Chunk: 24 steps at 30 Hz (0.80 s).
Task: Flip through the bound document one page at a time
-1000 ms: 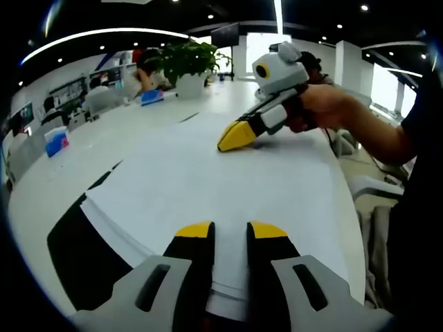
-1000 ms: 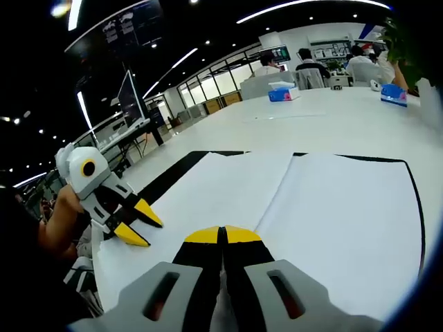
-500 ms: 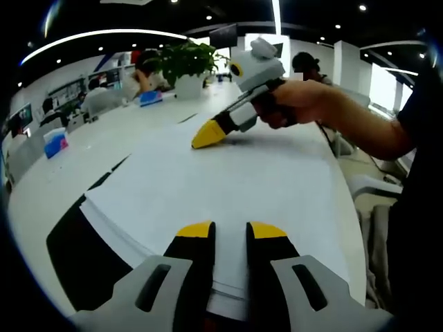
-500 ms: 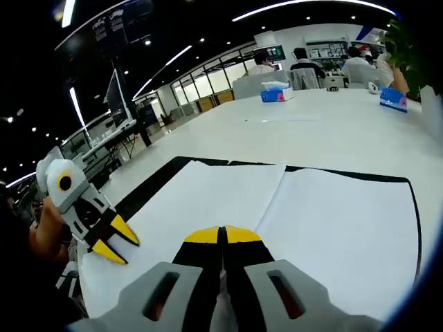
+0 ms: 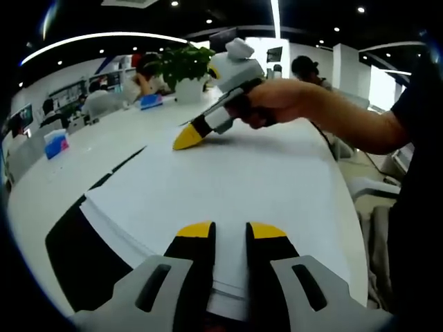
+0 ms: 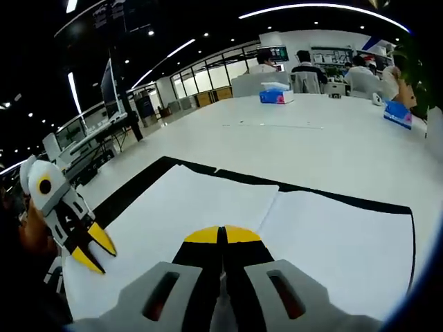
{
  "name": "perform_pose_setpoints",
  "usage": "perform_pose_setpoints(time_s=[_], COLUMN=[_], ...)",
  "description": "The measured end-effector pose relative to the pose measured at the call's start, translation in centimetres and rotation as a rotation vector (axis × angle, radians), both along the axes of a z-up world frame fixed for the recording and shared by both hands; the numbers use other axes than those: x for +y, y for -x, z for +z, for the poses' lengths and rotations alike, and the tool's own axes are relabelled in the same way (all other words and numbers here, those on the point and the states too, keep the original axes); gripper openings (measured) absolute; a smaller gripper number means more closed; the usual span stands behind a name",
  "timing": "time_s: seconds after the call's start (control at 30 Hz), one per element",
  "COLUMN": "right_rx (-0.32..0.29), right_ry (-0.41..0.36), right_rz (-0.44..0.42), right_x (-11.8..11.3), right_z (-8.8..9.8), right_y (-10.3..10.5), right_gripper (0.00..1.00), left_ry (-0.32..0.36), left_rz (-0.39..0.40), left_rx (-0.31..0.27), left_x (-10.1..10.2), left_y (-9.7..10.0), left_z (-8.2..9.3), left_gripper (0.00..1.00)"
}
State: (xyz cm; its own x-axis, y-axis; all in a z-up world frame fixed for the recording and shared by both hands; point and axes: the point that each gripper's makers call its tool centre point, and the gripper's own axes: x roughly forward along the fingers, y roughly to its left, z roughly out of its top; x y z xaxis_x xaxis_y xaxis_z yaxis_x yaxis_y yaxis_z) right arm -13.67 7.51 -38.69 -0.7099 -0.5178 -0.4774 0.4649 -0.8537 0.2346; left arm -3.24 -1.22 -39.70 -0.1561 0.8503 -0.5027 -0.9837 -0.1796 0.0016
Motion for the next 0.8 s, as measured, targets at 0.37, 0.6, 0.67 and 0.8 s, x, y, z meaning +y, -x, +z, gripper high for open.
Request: perform_pose_setpoints(time_s=[0.37,0.6,0.67,0.8], right_rx=[0.006,0.03,0.034,0.057], right_ry=[-0.054,-0.065,-0.066,-0.098], right_rz=[0.02,0.024,0.03,0.043], right_x=[1.2,2.2,2.4,2.4], right_z=[-0.5,-0.8,-0.9,-0.9], right_y=[5.0,7.5,7.8,8.3], right_gripper=[0.02,0.02,0.02,0.02], left_ry=[-0.035,-0.036,-0.039,-0.047], left_rz=[0.005,0.005,0.007,0.009], left_rx=[-0.005,0.001,0.0,-0.001], left_x=[0.0,0.0,0.0,0.1], left_y=[0.6,0.7,0.8,1.1], left_z=[0.0,0.0,0.0,0.0], left_gripper=[0.2,0.18,0.18,0.18])
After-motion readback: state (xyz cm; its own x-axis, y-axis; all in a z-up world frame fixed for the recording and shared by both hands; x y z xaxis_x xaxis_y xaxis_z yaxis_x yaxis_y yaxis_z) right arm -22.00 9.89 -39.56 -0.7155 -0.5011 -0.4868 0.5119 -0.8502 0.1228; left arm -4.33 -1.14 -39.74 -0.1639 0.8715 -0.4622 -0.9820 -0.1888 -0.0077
